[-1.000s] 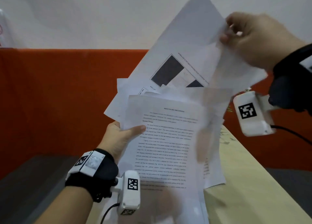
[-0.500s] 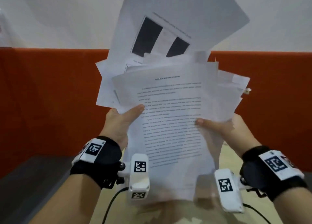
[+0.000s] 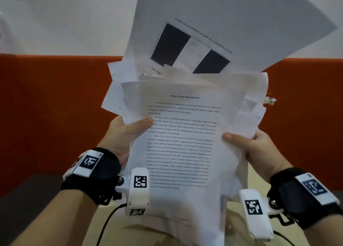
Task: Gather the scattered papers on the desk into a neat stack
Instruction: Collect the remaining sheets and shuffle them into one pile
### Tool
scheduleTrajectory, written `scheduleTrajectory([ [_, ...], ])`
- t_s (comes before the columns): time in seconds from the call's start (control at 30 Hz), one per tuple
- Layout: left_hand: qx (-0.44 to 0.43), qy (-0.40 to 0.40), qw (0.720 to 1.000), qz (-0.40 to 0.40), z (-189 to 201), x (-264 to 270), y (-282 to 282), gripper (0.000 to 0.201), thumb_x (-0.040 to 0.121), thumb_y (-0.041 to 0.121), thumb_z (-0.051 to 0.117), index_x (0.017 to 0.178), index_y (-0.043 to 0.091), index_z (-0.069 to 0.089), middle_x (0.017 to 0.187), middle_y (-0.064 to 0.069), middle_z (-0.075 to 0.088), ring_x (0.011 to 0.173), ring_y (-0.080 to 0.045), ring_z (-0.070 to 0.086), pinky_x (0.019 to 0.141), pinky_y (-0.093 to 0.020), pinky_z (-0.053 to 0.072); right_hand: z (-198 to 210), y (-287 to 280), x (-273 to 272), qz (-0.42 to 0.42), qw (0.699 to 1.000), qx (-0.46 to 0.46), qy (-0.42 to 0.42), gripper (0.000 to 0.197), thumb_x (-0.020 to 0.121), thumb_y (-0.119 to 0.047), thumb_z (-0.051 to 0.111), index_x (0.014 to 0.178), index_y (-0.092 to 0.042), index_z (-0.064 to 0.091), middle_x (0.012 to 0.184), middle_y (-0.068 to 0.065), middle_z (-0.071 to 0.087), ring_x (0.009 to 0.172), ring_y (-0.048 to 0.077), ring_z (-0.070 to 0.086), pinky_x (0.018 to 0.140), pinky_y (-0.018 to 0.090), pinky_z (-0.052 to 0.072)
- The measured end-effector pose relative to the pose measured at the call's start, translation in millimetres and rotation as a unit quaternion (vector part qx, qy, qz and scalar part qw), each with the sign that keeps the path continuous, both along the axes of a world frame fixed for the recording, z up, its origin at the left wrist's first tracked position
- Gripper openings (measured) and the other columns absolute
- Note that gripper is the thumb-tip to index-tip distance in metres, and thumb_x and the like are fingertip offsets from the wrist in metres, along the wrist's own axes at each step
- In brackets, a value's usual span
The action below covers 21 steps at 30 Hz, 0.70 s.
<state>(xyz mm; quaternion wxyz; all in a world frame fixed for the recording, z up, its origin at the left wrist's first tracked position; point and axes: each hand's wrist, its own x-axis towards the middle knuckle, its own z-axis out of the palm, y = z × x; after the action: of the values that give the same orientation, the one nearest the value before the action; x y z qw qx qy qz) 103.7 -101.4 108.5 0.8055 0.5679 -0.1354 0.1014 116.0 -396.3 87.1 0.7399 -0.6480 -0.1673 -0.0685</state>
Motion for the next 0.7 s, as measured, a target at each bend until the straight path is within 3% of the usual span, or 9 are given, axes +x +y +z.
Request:
scheduleTrajectory([
  [0.17,-0.022,-0.005,0.999,0.023,0.9,4.8,-3.5,0.053,0.069,0.008,0.076,0.12,0.005,0.063,0.113,-0.015,0.074,0.099,-0.032,0.072,0.078,-0.044,0.059,-2.6,-5.2,1.5,-0.034,0.999,-0.003,-0.014,0.059,0.06,-0.013,0.086,0.115,-0.014,0.065,0.105,0.005,0.077,0.091,0.025,0.074,0.076,0.037,0.06],
  [0.27,-0.015,0.001,1.0,0.026,1.6,7.6,-4.3,0.051,0.065,0.009,0.077,0.114,0.006,0.066,0.106,-0.013,0.076,0.091,-0.029,0.075,0.072,-0.041,0.06,-7.5,-4.8,-0.5,-0.01,0.999,-0.039,0.015,0.065,0.049,-0.026,0.086,0.111,-0.014,0.069,0.104,0.006,0.077,0.091,0.024,0.075,0.073,0.033,0.061],
  [0.33,-0.002,0.017,0.999,0.038,-1.6,11.5,-5.5,0.052,0.061,0.011,0.08,0.11,0.002,0.066,0.102,-0.015,0.076,0.088,-0.029,0.074,0.069,-0.038,0.06,-6.6,1.1,-2.2,-0.014,0.999,-0.047,0.014,0.061,0.054,-0.021,0.089,0.111,-0.013,0.07,0.104,0.007,0.077,0.092,0.023,0.074,0.078,0.036,0.06],
  [0.43,0.036,0.075,0.996,0.029,-15.9,18.8,-9.6,0.046,0.059,0.022,0.087,0.092,-0.002,0.066,0.067,-0.003,0.077,0.07,-0.019,0.073,0.057,-0.023,0.059,-5.6,9.6,-4.2,-0.012,1.0,0.019,0.018,0.04,0.066,-0.008,0.076,0.105,-0.006,0.07,0.099,0.012,0.077,0.087,0.027,0.075,0.076,0.036,0.061],
  [0.5,0.049,0.106,0.992,0.049,-20.0,14.2,-16.3,0.07,0.053,0.027,0.09,0.103,-0.012,0.061,0.042,0.001,0.067,0.051,-0.004,0.065,0.047,-0.012,0.051,-9.7,13.7,-5.8,-0.011,0.998,0.052,0.031,0.034,0.07,-0.005,0.072,0.104,-0.003,0.069,0.097,0.014,0.077,0.087,0.03,0.074,0.071,0.034,0.061],
  [0.53,0.054,0.099,0.992,0.057,-22.0,14.4,-18.0,0.091,0.038,0.03,0.093,0.106,-0.021,0.058,0.044,-0.004,0.068,0.052,-0.007,0.067,0.052,-0.013,0.053,-12.6,16.0,-6.6,-0.018,0.998,0.054,0.031,0.035,0.07,-0.005,0.072,0.105,-0.002,0.069,0.097,0.014,0.077,0.088,0.031,0.074,0.071,0.034,0.061],
  [0.57,0.055,0.079,0.994,0.056,-21.3,13.5,-21.9,0.086,0.036,0.03,0.093,0.104,-0.014,0.064,0.058,-0.008,0.074,0.064,-0.015,0.072,0.064,-0.021,0.058,-15.2,18.4,-7.6,-0.026,0.998,0.052,0.03,0.036,0.071,-0.006,0.072,0.106,-0.003,0.069,0.099,0.013,0.077,0.089,0.03,0.074,0.074,0.035,0.06],
  [0.63,0.07,0.074,0.993,0.063,-17.2,9.9,-27.0,0.06,0.054,0.021,0.089,0.107,0.004,0.067,0.096,-0.011,0.078,0.093,-0.03,0.073,0.088,-0.044,0.056,-17.8,22.0,-7.8,-0.029,0.997,0.057,0.036,0.033,0.074,-0.006,0.071,0.106,-0.006,0.069,0.101,0.012,0.077,0.09,0.028,0.074,0.079,0.038,0.06],
  [0.7,0.053,0.091,0.993,0.055,-17.6,8.4,-25.5,0.06,0.061,0.019,0.087,0.115,0.007,0.064,0.108,-0.01,0.076,0.102,-0.03,0.071,0.094,-0.047,0.052,-16.0,22.9,-6.8,-0.011,0.996,0.077,0.038,0.034,0.072,-0.007,0.07,0.106,-0.009,0.068,0.1,0.012,0.077,0.09,0.027,0.075,0.076,0.034,0.061],
])
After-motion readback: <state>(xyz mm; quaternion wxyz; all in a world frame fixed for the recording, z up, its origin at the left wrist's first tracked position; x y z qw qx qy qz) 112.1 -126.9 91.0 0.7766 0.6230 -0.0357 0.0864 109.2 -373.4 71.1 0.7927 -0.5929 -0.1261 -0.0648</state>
